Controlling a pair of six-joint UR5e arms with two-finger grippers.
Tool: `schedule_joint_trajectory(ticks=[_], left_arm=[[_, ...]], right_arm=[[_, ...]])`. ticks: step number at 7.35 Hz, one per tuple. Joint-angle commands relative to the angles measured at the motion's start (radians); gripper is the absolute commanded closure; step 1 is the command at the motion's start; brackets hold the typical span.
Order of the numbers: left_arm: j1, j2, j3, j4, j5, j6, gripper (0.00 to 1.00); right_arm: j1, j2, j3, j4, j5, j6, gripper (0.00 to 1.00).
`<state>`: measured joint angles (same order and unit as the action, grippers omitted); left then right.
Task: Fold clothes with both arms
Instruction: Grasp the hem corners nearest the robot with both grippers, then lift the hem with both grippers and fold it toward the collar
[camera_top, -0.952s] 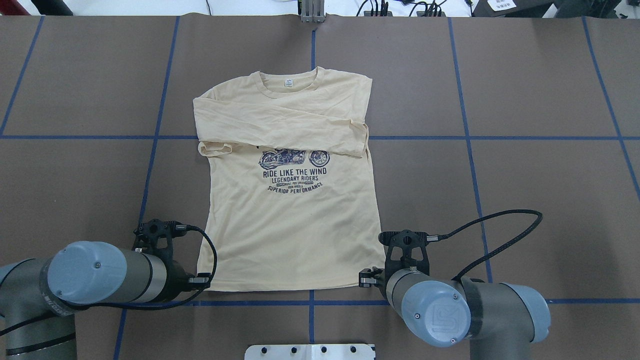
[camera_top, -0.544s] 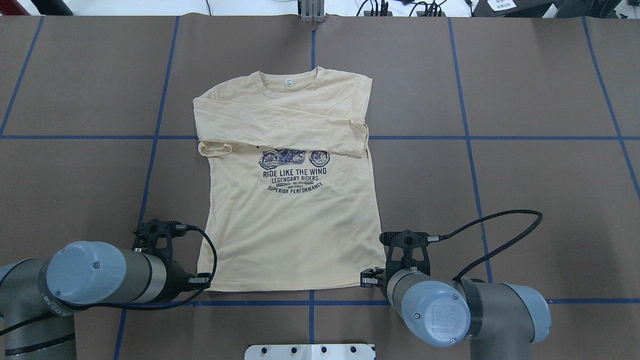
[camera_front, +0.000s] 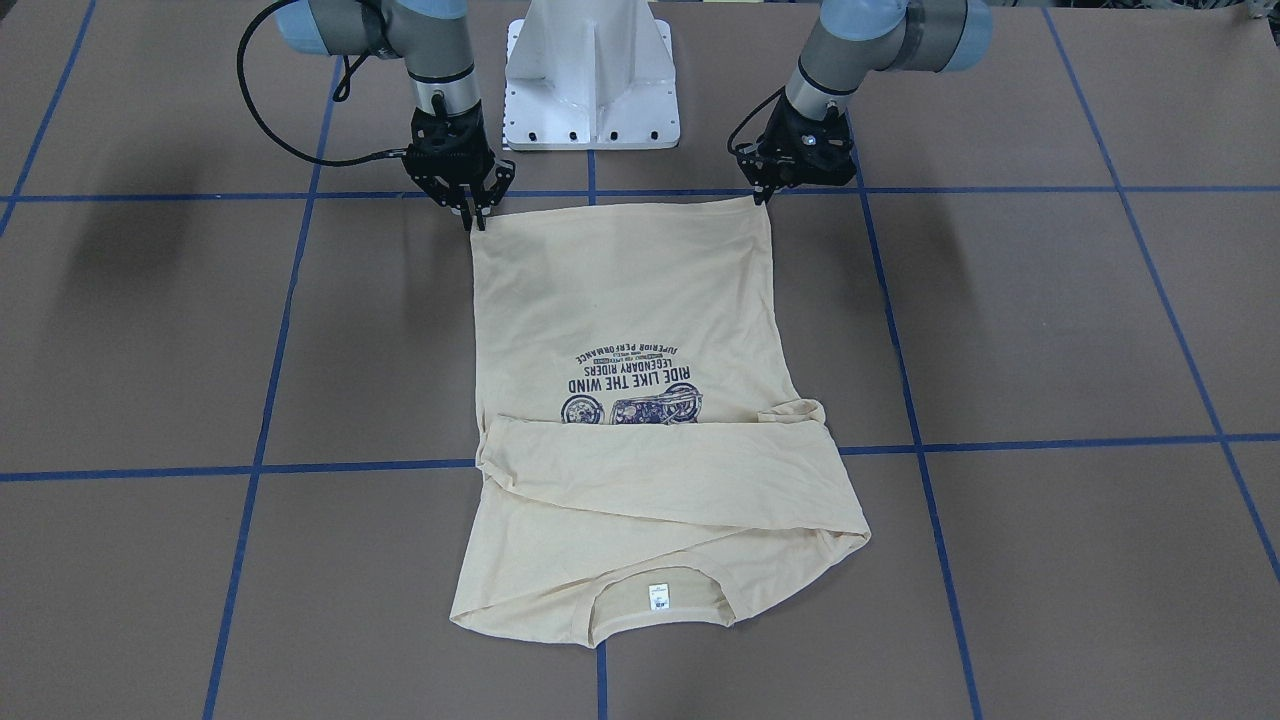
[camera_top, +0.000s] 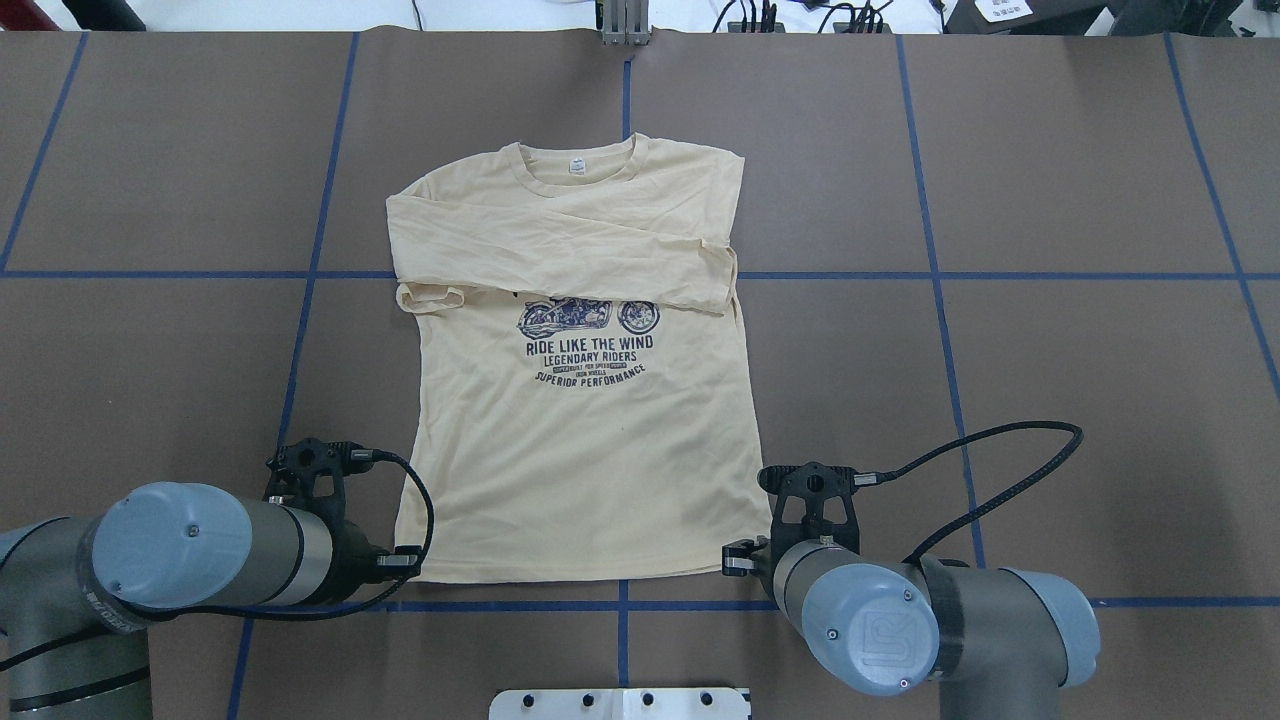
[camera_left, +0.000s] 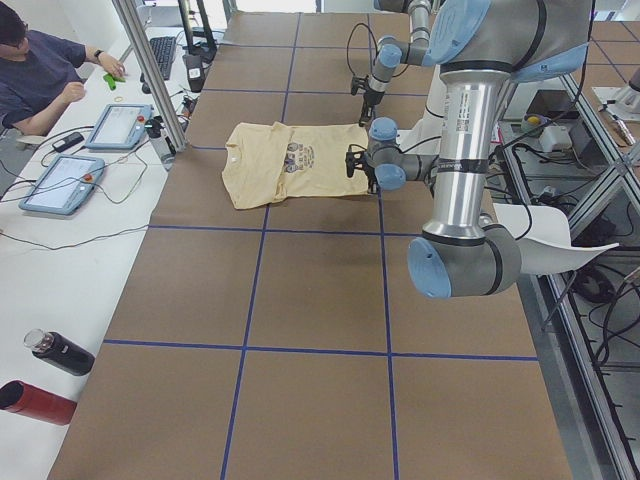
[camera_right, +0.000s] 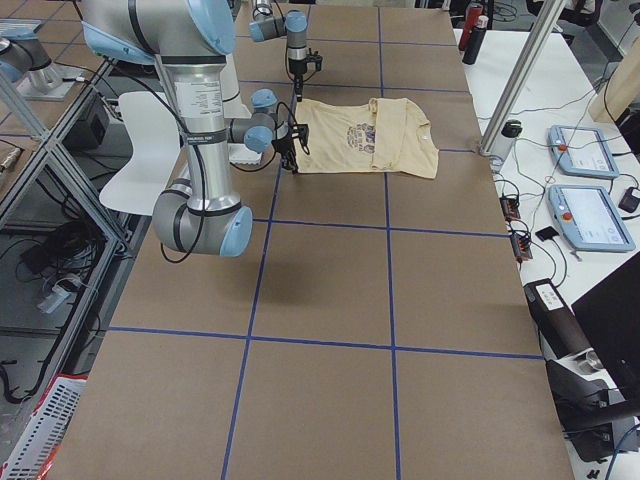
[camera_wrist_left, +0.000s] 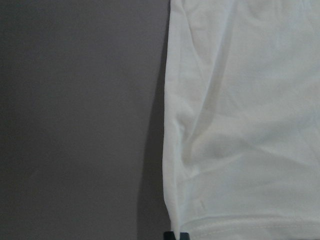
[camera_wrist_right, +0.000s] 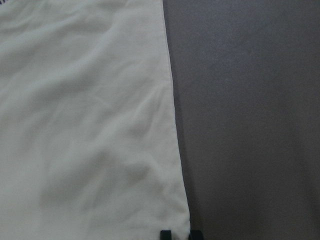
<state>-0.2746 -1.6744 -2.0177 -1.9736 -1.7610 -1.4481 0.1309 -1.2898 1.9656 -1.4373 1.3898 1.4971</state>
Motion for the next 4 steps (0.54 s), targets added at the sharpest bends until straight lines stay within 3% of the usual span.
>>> schedule_joint_trajectory(ticks=[1,3,4], left_arm=[[0.000,0.001,-0.001,-0.001,0.000,0.000,1.00],[-0.002,0.007,-0.042,0.002,-0.002,0.002,1.00],[-0.003,0.010,-0.088,0.027,-0.041,0.002,1.00]], right_arm=[[0.000,-0.002,0.002,0.000,0.000,0.000,1.00],[0.018,-0.017,0.048,-0.003,0.006,0.000,1.00],[0.027,-0.064,0.127,-0.003,0.023,0.000,1.00]])
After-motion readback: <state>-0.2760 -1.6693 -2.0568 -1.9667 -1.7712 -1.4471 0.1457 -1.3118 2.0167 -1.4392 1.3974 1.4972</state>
